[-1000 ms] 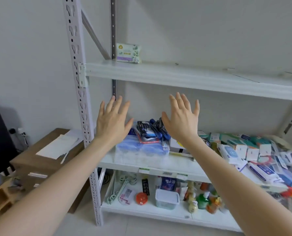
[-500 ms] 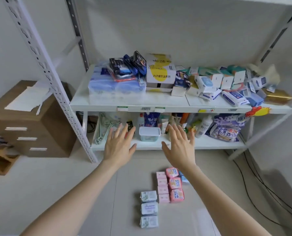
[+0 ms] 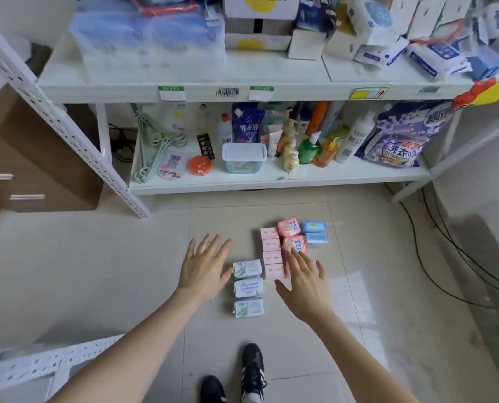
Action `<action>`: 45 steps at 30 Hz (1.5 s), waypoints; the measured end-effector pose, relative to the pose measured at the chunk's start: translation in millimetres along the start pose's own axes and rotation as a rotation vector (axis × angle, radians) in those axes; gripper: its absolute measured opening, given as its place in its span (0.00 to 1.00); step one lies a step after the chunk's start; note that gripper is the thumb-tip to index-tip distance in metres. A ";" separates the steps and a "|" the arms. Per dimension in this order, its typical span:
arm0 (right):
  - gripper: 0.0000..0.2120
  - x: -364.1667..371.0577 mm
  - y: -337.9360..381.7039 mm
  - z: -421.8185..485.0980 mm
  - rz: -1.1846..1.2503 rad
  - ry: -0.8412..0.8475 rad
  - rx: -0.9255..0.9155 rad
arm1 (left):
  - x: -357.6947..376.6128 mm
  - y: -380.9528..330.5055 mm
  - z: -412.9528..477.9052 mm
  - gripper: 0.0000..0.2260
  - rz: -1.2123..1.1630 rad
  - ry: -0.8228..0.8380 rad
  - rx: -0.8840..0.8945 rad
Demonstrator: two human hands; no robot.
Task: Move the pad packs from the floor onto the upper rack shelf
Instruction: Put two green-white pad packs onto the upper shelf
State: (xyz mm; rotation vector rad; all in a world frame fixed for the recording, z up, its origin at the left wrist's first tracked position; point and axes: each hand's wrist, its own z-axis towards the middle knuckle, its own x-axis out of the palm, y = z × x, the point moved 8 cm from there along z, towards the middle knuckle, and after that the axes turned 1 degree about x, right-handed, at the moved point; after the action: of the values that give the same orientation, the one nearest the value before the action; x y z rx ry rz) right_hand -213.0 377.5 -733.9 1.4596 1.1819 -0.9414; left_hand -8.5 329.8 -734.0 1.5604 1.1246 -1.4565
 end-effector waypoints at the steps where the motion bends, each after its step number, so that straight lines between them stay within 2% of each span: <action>1: 0.33 16.9 -5.7 5.0 0.002 0.041 -0.005 | 13.6 -0.7 4.4 0.29 -0.004 0.010 -0.001; 12: 0.32 204.8 -55.1 76.4 0.061 0.152 -0.062 | 216.1 -2.1 53.8 0.29 -0.067 0.174 -0.060; 26: 0.35 459.8 -120.6 134.1 0.157 0.313 -0.068 | 469.0 19.3 103.3 0.30 -0.114 0.226 -0.024; 34: 0.35 524.7 -137.3 159.3 0.270 0.314 -0.102 | 546.9 33.5 131.8 0.33 -0.119 0.285 0.032; 39: 0.35 537.3 -140.5 167.0 0.288 0.248 -0.131 | 564.9 34.3 146.2 0.35 -0.101 0.288 0.082; 45: 0.38 550.6 -137.6 171.5 0.348 0.300 -0.092 | 573.0 36.3 163.6 0.37 -0.137 0.298 0.094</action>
State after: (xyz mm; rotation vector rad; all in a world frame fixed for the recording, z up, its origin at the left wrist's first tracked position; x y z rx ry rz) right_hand -222.5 324.8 -1324.3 1.7025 1.1161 -0.4360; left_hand -44.4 236.7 -1322.6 1.8424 1.3744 -1.4136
